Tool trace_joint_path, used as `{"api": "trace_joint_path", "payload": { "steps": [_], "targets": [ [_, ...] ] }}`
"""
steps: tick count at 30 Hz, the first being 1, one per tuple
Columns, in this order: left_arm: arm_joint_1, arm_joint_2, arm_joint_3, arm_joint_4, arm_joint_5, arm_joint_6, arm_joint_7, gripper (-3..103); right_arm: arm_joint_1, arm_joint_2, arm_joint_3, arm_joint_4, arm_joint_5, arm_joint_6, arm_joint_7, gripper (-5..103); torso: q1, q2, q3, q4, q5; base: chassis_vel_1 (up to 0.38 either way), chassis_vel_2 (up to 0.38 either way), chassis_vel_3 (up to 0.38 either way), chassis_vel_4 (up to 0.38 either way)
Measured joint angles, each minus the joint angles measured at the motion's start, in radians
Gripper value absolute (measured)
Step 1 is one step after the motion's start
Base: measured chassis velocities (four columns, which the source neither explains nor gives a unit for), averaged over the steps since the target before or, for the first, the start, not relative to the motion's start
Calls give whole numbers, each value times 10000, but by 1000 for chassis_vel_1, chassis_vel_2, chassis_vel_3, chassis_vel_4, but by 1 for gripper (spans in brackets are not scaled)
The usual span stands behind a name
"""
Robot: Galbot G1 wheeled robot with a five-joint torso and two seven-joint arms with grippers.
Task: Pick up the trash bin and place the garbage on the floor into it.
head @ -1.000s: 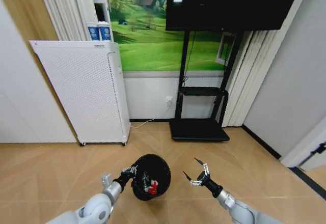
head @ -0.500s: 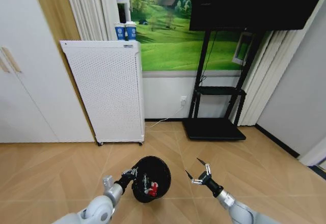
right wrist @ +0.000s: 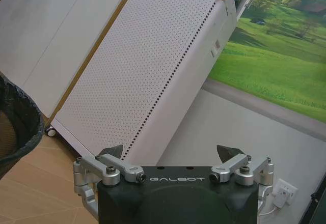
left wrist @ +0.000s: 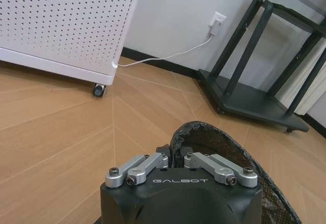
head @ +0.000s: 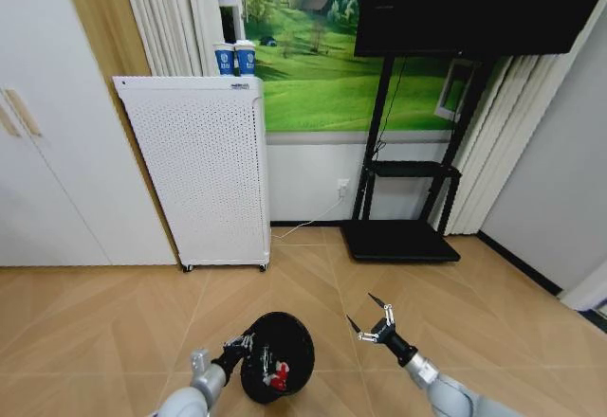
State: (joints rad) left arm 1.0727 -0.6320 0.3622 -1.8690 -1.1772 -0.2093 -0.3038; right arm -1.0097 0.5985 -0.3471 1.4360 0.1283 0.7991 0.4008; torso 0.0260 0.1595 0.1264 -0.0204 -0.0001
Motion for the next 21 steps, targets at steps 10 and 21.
{"api": "trace_joint_path", "payload": {
  "steps": [10, 21],
  "targets": [
    [88, -35, -174, 950, 352, -240, 831, 7, -589, 79, 367, 114, -99, 5, 155, 100, 0, 0, 0, -2, -1, 0, 0, 0, 0],
    [177, -145, -192, 1277, 522, -288, 881, 12, -704, 149, 431, 118, -103, 6, 338, 100, 0, 0, 0, -1, 1, 0, 0, 0, 0]
  ]
}}
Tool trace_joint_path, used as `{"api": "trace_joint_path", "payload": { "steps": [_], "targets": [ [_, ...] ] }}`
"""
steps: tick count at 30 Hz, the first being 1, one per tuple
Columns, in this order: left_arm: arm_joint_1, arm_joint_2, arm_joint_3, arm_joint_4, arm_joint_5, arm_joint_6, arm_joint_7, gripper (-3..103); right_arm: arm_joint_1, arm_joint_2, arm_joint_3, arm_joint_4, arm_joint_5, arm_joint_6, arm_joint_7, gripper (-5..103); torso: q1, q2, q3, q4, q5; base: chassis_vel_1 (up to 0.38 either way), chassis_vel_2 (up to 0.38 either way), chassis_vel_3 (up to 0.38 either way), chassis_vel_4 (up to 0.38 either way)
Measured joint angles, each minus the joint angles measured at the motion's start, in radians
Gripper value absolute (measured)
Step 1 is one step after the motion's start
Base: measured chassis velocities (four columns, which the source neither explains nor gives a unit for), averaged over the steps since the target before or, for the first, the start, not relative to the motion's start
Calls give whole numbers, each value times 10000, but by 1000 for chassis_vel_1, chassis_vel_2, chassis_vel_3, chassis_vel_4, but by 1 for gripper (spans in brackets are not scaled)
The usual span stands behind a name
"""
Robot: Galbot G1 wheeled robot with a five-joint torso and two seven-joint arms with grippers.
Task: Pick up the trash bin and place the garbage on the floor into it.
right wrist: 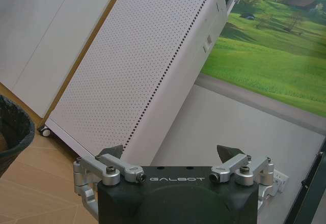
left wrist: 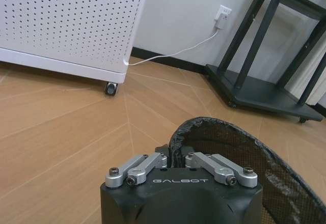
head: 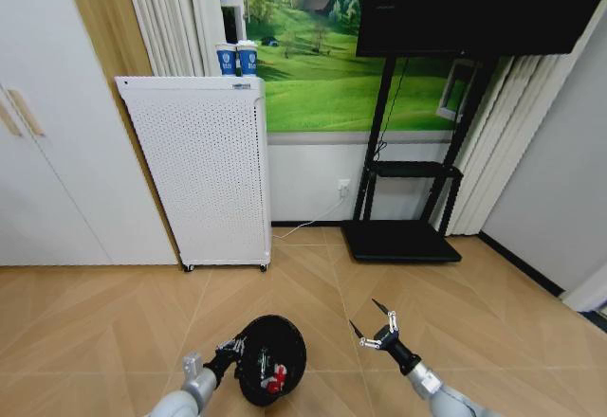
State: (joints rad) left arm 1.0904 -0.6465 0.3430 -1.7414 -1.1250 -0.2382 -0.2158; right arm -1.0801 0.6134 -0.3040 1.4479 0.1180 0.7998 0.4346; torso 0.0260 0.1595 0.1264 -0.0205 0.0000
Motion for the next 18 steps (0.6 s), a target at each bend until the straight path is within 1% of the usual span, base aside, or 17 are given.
{"api": "trace_joint_path", "payload": {
  "steps": [1, 2, 5, 6, 9, 10, 11, 12, 13, 14, 17, 18],
  "targets": [
    [7, -10, -15, 68, 50, -10, -10, 18, 10, 9, -6, -19, 1, 0, 15, 100, 0, 0, 0, 0, -1, 0, 0, 0, 0],
    [12, -10, -25, 82, 51, -11, -23, 18, 18, 12, -11, -28, 3, 0, 23, 100, 0, 0, 0, 0, -1, 0, 0, 0, 0],
    [62, 108, -55, 42, 102, -12, -43, 34, 90, 31, -41, -90, 14, 0, 47, 100, 0, 0, 0, 0, -1, 0, 0, 0, 0],
    [62, 108, -55, 42, 102, -12, -43, 34, 90, 31, -41, -90, 14, 0, 47, 100, 0, 0, 0, 0, -1, 0, 0, 0, 0],
    [126, 205, -207, -17, 302, 5, -115, 50, 235, 98, -29, -127, 1, 0, 180, 100, 0, 0, 0, 0, 0, 0, 0, 0, 0],
    [126, 205, -207, -17, 302, 5, -115, 50, 235, 98, -29, -127, 1, 0, 180, 100, 0, 0, 0, 0, 0, 0, 0, 0, 0],
    [141, 242, -276, -40, 342, 39, -232, 56, 272, 86, -10, -122, -13, 0, 205, 100, 0, 0, 0, 1, 0, 0, 0, 0, 0],
    [171, 308, -356, -133, 354, 104, -345, 56, 314, 24, 4, -89, -32, 0, 215, 100, 0, 0, 0, 1, 0, 0, 0, 0, 0],
    [218, 433, -447, -374, 350, 213, -492, 61, 348, -81, 18, -42, -51, 0, 219, 100, 0, 0, 0, 1, -1, 0, 0, 0, 0],
    [218, 433, -447, -374, 350, 213, -492, 61, 348, -81, 18, -42, -51, 0, 219, 100, 0, 0, 0, 1, -1, 0, 0, 0, 0],
    [230, 871, -686, -1417, 325, 585, -1031, 77, 413, -348, 51, 45, 3, 0, 226, 100, 0, 0, 0, 1, -1, 0, 0, 0, 0],
    [230, 871, -686, -1417, 325, 585, -1031, 77, 413, -348, 51, 45, 3, 0, 226, 100, 0, 0, 0, 1, -1, 0, 0, 0, 0]
  ]
}}
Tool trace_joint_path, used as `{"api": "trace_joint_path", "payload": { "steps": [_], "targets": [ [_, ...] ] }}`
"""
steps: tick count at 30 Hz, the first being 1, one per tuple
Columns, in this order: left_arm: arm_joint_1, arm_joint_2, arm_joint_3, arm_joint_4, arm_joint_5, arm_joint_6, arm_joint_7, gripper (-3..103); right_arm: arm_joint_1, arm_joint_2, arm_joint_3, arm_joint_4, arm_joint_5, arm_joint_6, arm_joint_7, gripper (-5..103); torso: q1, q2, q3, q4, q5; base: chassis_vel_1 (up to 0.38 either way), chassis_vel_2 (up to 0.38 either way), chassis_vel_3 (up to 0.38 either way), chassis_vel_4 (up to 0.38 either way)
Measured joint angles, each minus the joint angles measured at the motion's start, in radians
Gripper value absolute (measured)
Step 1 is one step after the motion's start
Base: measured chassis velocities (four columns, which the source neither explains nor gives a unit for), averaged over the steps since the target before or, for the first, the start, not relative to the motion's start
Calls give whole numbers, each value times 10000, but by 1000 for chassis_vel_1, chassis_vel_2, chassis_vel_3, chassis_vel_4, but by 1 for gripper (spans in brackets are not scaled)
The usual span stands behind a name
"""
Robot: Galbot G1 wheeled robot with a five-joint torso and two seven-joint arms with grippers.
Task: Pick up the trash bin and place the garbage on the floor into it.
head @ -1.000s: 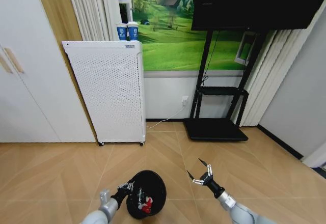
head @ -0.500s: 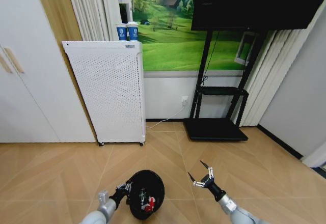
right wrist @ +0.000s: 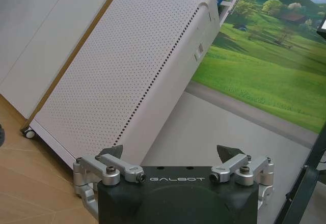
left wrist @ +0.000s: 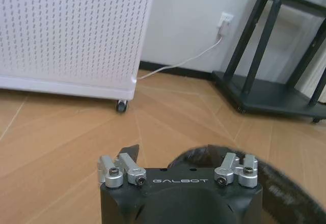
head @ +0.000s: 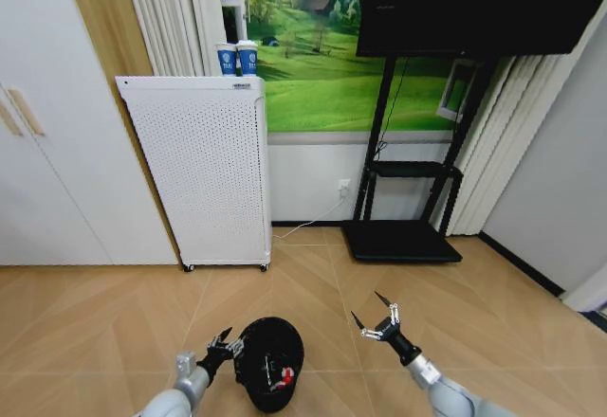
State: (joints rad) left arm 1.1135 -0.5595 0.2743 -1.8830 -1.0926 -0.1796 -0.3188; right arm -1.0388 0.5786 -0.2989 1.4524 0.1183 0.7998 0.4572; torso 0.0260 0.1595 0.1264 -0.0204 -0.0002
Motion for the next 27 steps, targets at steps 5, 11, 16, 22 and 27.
{"api": "trace_joint_path", "payload": {
  "steps": [5, 11, 16, 22, 27],
  "targets": [
    [-748, 961, -688, -1293, -328, 732, -1023, 97, 221, -77, 34, -153, 309, 0, 29, 100, 0, 0, 0, -4, 4, 0, 0, 0, 0],
    [-810, 1355, -1839, -2074, -520, 798, -1459, 100, 329, -137, 41, -133, 385, 0, 134, 100, 0, 0, 0, -1, 1, 0, 0, 0, 0],
    [-718, 1549, -2403, -2432, -882, 1102, -1829, 100, 427, -175, 66, -126, 392, -1, 219, 100, 0, 0, 1, -1, 1, 0, 0, 0, 0],
    [-567, 1775, -2982, -2471, -1640, 842, -965, 100, 435, -347, 198, 128, 557, -3, 293, 100, 8, 24, 16, -2, -1, 0, 0, 0, 0],
    [-318, 2232, -3457, -2787, -2137, 844, -937, 100, 353, -505, 663, 373, 996, -4, 295, 100, 43, 156, 114, 0, 2, 0, 0, 0, 0]
  ]
}}
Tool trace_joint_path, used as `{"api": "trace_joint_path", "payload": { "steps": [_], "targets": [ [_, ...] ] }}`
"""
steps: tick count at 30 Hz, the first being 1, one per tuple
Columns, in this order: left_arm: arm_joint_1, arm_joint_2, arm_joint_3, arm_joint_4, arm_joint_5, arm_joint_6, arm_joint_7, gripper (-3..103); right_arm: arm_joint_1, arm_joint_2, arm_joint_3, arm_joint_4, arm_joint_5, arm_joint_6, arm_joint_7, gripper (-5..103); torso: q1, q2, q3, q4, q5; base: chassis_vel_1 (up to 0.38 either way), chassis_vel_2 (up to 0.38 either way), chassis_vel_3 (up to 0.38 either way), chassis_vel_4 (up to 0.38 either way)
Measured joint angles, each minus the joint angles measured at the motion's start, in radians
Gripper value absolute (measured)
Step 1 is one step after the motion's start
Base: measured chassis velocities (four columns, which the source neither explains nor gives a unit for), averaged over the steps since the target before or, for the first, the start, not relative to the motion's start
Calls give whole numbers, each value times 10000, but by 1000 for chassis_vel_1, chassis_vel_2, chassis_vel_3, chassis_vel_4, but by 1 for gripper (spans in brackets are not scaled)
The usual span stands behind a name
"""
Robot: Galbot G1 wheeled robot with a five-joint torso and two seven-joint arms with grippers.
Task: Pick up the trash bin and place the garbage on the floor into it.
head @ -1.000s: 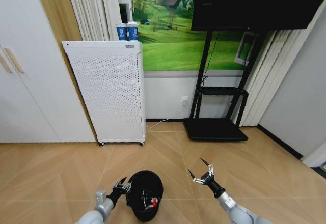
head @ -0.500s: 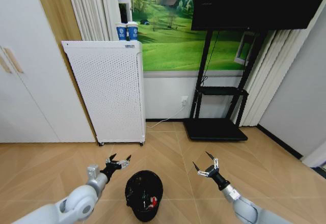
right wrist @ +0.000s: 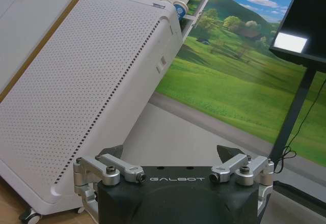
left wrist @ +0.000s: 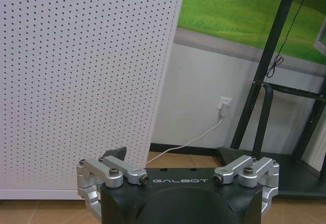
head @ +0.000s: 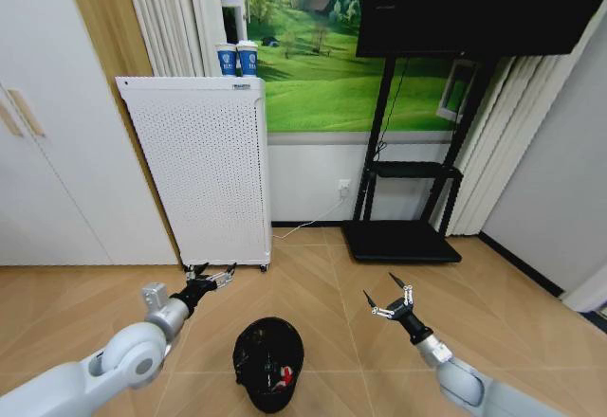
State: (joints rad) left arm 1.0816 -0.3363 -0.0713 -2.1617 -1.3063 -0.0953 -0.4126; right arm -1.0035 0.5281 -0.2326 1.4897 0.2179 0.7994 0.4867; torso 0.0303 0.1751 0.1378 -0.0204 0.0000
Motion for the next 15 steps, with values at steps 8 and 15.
{"api": "trace_joint_path", "payload": {
  "steps": [8, 15],
  "targets": [
    [39, 304, -13, -127, -63, -42, -61, 100, 70, -86, 181, -72, 485, -3, -34, 100, 58, 199, 148, -3, 1, 0, 0, 0, 0],
    [-99, 454, 35, -64, -195, -74, -51, 100, 292, -22, 123, -211, 817, -7, -50, 100, 130, 493, 367, -2, -1, 0, 0, 0, 0]
  ]
}}
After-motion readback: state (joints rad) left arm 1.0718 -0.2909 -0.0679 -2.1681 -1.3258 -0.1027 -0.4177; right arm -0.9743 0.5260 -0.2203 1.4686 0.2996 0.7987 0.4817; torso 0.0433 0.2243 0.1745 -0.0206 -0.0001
